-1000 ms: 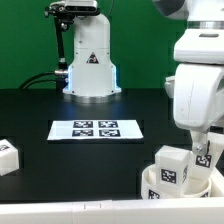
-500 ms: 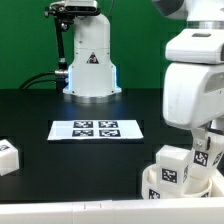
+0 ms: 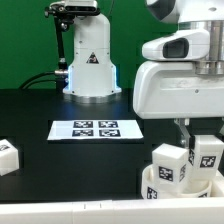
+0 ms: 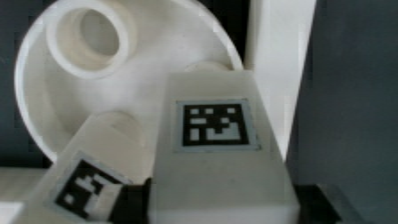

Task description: Assemble stool

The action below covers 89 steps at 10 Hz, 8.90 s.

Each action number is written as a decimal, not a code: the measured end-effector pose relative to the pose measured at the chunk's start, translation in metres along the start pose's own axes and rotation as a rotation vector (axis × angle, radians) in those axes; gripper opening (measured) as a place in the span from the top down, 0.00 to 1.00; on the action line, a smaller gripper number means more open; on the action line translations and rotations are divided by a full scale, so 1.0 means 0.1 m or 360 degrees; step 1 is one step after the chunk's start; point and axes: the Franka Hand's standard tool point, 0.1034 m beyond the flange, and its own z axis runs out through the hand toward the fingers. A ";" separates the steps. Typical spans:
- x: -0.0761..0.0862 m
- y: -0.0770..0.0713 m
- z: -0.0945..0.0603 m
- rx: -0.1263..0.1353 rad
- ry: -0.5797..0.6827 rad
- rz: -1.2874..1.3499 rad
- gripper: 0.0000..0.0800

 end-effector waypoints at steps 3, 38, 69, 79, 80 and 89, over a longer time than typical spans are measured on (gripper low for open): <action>0.00 0.03 0.00 0.0004 -0.0003 0.0464 0.58; 0.12 0.09 -0.22 0.0046 -0.0092 -0.1037 0.19; 0.16 0.02 0.02 0.0203 -0.0056 0.2924 0.58; 0.13 -0.12 0.02 0.0320 -0.0159 0.3526 0.58; 0.13 -0.12 0.02 0.0321 -0.0155 0.3496 0.58; 0.17 -0.09 -0.22 0.0332 -0.0094 0.2320 0.19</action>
Offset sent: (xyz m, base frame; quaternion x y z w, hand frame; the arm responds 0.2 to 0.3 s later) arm -0.0038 -0.0021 0.0112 -0.0302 0.0092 0.4454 0.8948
